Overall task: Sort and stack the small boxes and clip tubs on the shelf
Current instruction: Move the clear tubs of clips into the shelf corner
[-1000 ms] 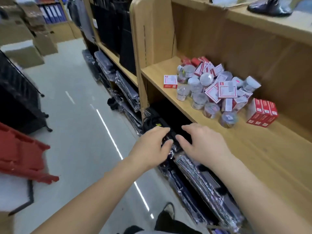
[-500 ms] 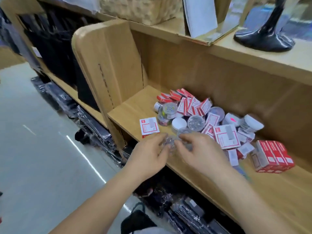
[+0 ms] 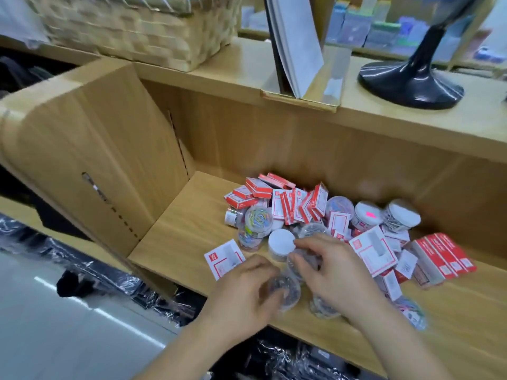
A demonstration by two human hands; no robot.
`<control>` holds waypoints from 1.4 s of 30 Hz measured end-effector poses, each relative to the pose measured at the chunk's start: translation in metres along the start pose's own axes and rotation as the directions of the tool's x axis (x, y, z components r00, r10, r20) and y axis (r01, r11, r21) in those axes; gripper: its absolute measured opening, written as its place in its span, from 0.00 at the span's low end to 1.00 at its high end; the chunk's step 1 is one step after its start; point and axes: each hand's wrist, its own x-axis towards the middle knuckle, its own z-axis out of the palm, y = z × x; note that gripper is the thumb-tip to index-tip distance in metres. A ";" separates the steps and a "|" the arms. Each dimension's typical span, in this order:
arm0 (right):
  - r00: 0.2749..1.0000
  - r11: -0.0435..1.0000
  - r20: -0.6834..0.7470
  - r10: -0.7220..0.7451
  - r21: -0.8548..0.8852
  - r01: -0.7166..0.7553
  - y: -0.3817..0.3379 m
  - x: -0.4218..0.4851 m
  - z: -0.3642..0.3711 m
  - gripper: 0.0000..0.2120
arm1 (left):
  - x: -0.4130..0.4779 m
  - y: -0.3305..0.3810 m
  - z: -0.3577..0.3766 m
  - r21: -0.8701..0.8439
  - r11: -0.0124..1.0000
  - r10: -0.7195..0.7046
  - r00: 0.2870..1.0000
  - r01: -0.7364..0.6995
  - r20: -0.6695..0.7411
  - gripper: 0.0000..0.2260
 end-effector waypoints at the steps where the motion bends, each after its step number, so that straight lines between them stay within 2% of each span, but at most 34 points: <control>1: 1.000 1.000 0.000 -0.007 0.006 0.007 -0.002 0.006 -0.001 0.15 | 0.008 -0.004 -0.005 -0.012 1.000 0.007 0.997 -0.008 -0.071 0.10; 3: 1.000 1.000 -0.018 -0.024 0.012 0.024 -0.005 0.018 -0.001 0.14 | 0.029 -0.014 -0.019 0.025 1.000 -0.004 0.971 0.010 -0.239 0.13; 4: 0.999 1.000 -0.038 -0.029 0.009 0.030 -0.006 0.022 0.000 0.14 | 0.039 -0.019 -0.026 0.075 0.997 -0.012 0.961 0.034 -0.278 0.16; 7: 0.994 0.999 -0.099 -0.049 -0.029 0.047 -0.009 0.031 0.005 0.11 | 0.060 -0.029 -0.035 0.259 0.960 -0.071 0.985 0.110 -0.156 0.28; 9: 0.990 0.996 -0.117 -0.082 -0.041 0.078 -0.008 0.035 0.007 0.10 | 0.066 -0.031 -0.028 0.291 0.947 -0.110 0.988 0.136 -0.105 0.30; 14: 0.985 0.992 -0.125 -0.122 -0.031 0.119 0.001 0.040 0.007 0.09 | 0.069 -0.037 -0.008 0.221 0.951 -0.187 0.972 0.216 -0.144 0.28; 17: 0.984 0.991 -0.121 -0.132 0.007 0.134 0.003 0.048 0.007 0.07 | 0.074 -0.035 -0.010 0.215 0.957 -0.159 0.971 0.196 -0.178 0.24; 20: 0.981 0.985 -0.128 -0.144 0.078 0.155 0.001 0.053 0.008 0.07 | 0.070 -0.029 -0.024 0.123 0.978 -0.136 0.964 0.168 -0.230 0.23; 23: 0.982 0.976 -0.105 -0.155 0.141 0.169 -0.012 0.061 0.013 0.10 | 0.054 -0.028 -0.049 -0.015 0.983 -0.178 0.912 0.185 -0.369 0.24; 27: 0.981 0.957 -0.031 -0.190 0.218 0.192 -0.040 0.077 0.039 0.15 | 0.029 -0.058 -0.082 -0.003 0.949 -0.275 0.819 0.317 -0.503 0.23; 30: 0.971 0.967 -0.004 -0.240 0.086 0.239 -0.058 0.089 0.061 0.14 | 0.017 -0.091 -0.092 0.112 0.902 -0.318 0.816 0.418 -0.482 0.24; 33: 0.969 0.967 0.022 -0.247 -0.060 0.248 -0.070 0.105 0.074 0.14 | 0.017 -0.108 -0.092 0.157 0.886 -0.340 0.842 0.436 -0.418 0.24; 38: 0.981 0.963 0.159 -0.116 -0.222 0.150 -0.073 0.121 0.089 0.19 | 0.028 -0.117 -0.097 0.036 0.930 -0.323 0.857 0.367 -0.401 0.26; 42: 0.976 0.948 0.182 -0.123 -0.271 0.170 -0.074 0.122 0.097 0.20 | 0.013 -0.121 -0.100 0.008 0.960 -0.243 0.847 0.280 -0.472 0.26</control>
